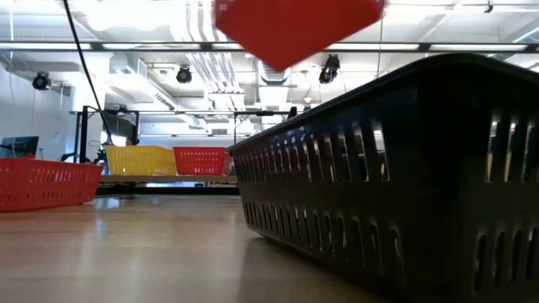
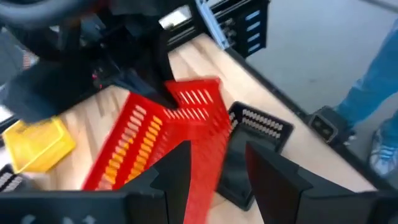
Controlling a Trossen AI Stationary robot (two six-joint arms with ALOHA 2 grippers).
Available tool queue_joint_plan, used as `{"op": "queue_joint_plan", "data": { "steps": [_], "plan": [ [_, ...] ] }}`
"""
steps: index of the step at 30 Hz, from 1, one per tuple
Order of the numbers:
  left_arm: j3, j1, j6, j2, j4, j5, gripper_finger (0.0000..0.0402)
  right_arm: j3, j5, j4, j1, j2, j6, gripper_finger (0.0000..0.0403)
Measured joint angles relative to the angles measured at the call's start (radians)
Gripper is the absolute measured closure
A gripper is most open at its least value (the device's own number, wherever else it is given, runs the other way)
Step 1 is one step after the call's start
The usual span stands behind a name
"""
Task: Stack baskets on shelf by color
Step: Stack the right red bin on top of the red bin on the shelf
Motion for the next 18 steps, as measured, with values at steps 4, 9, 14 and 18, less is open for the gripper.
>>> {"op": "queue_joint_plan", "data": {
  "steps": [4, 9, 14, 18],
  "plan": [
    [-0.009, 0.001, -0.027, 0.004, -0.001, -0.010, 0.0265, 0.065, 0.002, -0.033, -0.030, 0.057, -0.093, 0.0394],
    [-0.040, 0.012, -0.078, 0.004, -0.096, -0.010, 0.0265, 0.122, 0.003, -0.033, -0.046, 0.098, -0.154, 0.0394],
    [-0.069, 0.013, -0.106, 0.004, -0.148, -0.026, 0.0265, 0.157, 0.004, -0.036, -0.052, 0.124, -0.171, 0.0394],
    [-0.074, 0.013, -0.107, 0.004, -0.148, -0.017, 0.0288, 0.169, 0.006, -0.040, -0.052, 0.138, -0.172, 0.0394]
  ]
}}
